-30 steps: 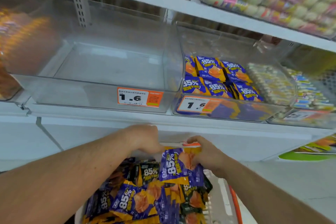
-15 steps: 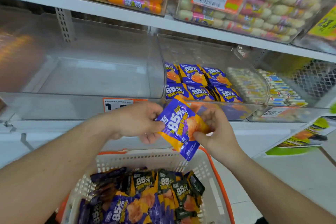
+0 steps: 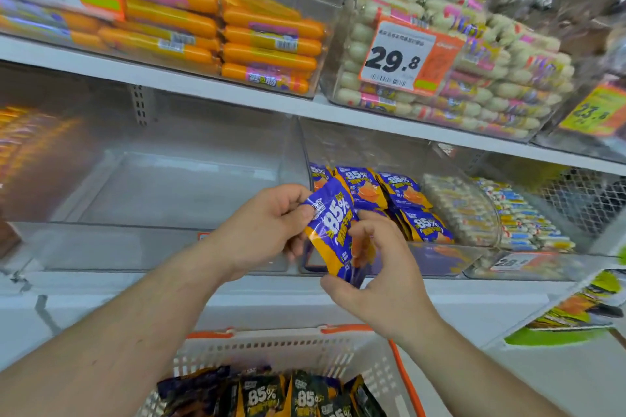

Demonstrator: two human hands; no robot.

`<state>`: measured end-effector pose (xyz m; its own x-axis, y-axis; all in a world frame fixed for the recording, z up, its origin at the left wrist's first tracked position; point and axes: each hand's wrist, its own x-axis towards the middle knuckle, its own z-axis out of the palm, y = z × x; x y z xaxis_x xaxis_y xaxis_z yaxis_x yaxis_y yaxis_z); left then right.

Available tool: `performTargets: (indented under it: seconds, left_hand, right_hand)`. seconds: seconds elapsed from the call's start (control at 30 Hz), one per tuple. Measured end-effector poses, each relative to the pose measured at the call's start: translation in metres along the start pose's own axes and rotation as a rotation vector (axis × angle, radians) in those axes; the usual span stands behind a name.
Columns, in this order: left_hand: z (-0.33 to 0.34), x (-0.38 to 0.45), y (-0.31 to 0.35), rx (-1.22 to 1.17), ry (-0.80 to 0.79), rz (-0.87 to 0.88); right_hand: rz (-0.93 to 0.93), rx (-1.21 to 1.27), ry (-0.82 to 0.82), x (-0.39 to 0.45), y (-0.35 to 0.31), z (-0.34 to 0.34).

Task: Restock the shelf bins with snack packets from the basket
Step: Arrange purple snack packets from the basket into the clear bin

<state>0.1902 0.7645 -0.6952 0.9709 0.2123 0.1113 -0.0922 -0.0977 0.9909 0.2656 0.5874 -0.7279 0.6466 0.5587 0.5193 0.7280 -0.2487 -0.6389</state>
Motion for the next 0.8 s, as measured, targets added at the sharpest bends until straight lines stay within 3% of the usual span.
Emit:
performTargets:
  seconds: [0.17,0.23,0.33,0.43,0.53,0.8]
  left_hand:
    - [-0.006,0.012,0.002,0.011,0.106,0.021]
    - [-0.013,0.02,-0.008,0.209,0.232,0.088]
    - [-0.023,0.032,-0.028,0.573,0.366,0.123]
    - [-0.021,0.034,-0.039,0.808,0.29,0.021]
    - [-0.017,0.037,-0.043,0.996,0.217,-0.063]
    - [-0.015,0.036,-0.042,1.065,0.277,-0.058]
  right_hand:
    - [-0.022,0.033,0.029,0.018,0.002,-0.004]
    - [0.032,0.007,0.065,0.034,0.009,-0.017]
    - [0.326,-0.015,0.055,0.071,0.034,-0.03]
    - [0.49,-0.032,0.033,0.112,0.053,-0.016]
    - [0.485,-0.265,-0.067,0.15,0.063,0.016]
    - [0.557,-0.507,-0.261,0.203,0.086,0.083]
